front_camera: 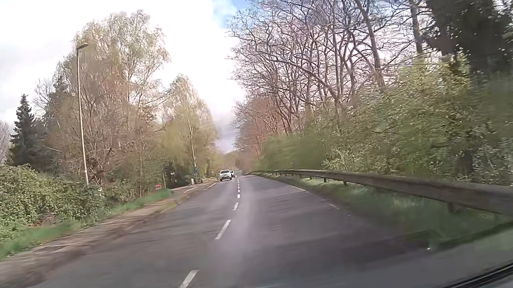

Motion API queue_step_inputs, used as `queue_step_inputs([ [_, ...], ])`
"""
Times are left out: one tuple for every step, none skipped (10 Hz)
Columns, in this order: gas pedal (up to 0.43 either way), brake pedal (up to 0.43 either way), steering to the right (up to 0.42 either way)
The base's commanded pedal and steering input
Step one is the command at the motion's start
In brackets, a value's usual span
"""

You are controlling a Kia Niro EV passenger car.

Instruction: Follow the waypoints while adhering to traffic rules and regulations

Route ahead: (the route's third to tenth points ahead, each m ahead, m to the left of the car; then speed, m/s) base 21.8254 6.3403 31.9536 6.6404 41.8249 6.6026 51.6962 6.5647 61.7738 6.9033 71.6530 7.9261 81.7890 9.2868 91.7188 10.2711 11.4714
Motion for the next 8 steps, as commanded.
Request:
queue_step_inputs([
  [0.028, 0.0, -0.022],
  [0.028, 0.0, -0.022],
  [0.02, 0.0, -0.022],
  [0.02, 0.0, -0.022],
  [0.02, 0.0, -0.017],
  [0.02, 0.0, -0.014],
  [0.02, 0.006, -0.013],
  [0.008, 0.0, -0.013],
])
